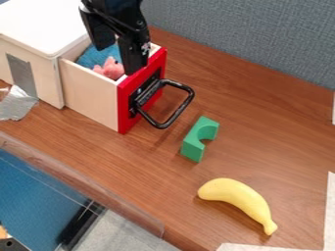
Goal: Take out the pink bunny from the drawer
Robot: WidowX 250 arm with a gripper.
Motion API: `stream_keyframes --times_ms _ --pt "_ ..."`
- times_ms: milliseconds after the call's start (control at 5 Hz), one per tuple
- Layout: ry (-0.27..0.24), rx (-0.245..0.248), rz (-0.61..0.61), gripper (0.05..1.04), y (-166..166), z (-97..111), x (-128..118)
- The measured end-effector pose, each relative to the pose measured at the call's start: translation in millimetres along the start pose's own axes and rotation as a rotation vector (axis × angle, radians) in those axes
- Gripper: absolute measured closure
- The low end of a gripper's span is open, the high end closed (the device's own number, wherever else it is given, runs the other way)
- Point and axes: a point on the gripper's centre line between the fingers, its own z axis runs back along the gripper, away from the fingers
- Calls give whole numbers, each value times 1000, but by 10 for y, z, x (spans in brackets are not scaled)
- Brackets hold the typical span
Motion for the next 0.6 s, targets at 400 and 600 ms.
stream_keyframes --times_ms 400,600 --pt "57 -35 -38 82 95 -189 4" --pt "65 -43 -71 82 219 -246 56"
